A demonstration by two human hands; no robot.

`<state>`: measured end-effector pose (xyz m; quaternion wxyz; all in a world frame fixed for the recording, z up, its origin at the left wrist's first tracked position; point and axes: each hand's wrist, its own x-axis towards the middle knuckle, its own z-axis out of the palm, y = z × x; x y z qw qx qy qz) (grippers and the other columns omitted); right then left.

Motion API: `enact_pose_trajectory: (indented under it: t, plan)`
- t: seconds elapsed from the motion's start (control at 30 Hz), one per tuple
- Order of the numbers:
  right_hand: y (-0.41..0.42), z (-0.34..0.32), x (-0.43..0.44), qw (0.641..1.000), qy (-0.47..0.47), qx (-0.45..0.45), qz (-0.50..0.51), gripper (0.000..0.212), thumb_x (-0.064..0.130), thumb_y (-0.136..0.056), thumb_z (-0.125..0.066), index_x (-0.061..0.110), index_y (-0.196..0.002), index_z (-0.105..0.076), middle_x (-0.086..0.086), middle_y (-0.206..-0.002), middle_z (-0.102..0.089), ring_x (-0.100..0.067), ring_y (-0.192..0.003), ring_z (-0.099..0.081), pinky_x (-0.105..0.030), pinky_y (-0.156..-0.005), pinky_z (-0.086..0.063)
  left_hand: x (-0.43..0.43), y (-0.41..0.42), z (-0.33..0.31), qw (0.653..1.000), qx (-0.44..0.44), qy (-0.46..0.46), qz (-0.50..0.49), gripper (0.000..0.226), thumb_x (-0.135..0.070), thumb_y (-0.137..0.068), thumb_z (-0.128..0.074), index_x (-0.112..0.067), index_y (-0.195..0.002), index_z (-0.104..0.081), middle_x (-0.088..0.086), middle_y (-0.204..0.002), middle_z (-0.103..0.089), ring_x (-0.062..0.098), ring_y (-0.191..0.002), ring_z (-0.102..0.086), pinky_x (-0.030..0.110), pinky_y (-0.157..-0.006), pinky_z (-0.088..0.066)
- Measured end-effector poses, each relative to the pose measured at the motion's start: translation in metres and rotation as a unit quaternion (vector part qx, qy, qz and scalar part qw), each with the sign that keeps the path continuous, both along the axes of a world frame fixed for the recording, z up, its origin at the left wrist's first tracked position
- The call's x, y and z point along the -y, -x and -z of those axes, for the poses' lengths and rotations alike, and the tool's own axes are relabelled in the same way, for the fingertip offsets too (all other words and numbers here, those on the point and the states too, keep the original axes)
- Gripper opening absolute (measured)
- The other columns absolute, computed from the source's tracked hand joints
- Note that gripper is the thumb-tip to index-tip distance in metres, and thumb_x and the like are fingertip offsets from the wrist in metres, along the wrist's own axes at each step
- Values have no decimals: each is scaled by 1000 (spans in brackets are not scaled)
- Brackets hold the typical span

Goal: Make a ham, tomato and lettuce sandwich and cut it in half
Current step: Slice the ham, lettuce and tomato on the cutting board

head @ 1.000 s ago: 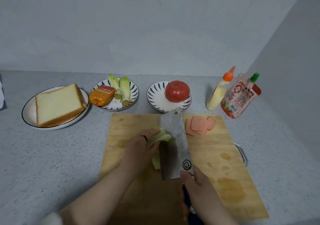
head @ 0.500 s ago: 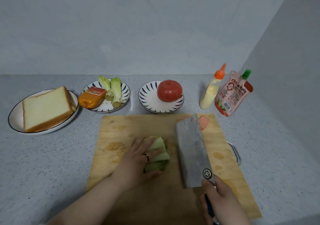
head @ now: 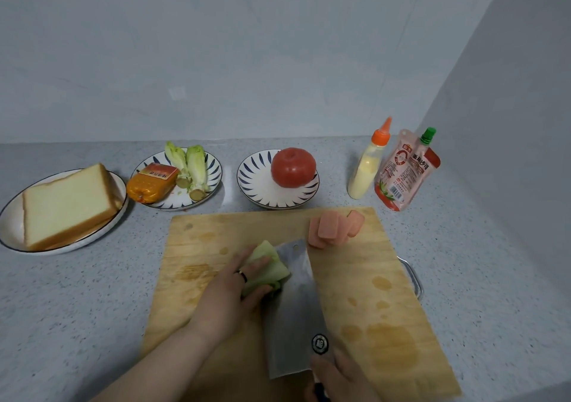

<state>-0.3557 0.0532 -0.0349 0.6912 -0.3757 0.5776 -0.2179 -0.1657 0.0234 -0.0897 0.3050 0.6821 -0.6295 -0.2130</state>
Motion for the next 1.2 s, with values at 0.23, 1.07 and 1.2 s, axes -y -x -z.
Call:
enact_pose_trajectory:
  t: [0.23,1.07,1.2]
  plan:
    - [9,-3,38,999,7,-12,-30,16,19,-94,-44,17,-91,-60,-1,-36,-47,-10,-29,-39,-15,-36,-30,48,12,-8,999,15,18,22,46,-29,-87,-56,-31,-131,-43,-23,-143,-15,8,-130,-31,17,-102,-25]
    - [64,-34,93,989,126,-65,32,18,15,-90,-51,24,-77,-60,-8,-40,-43,-14,-32,-38,-18,-35,-33,137,7,-49,990,48,112,-73,35,-19,-86,-58,-16,-121,-57,4,-130,-55,19,-124,-43,37,-110,-25]
    - [63,-24,103,986,154,-48,29,32,1,-87,-53,31,-93,-62,-9,-41,-43,-10,-33,-41,-14,-38,-34,188,-1,-46,988,135,-18,-67,65,-36,-82,-60,-15,-138,-35,5,-144,-38,21,-132,-33,28,-108,-16]
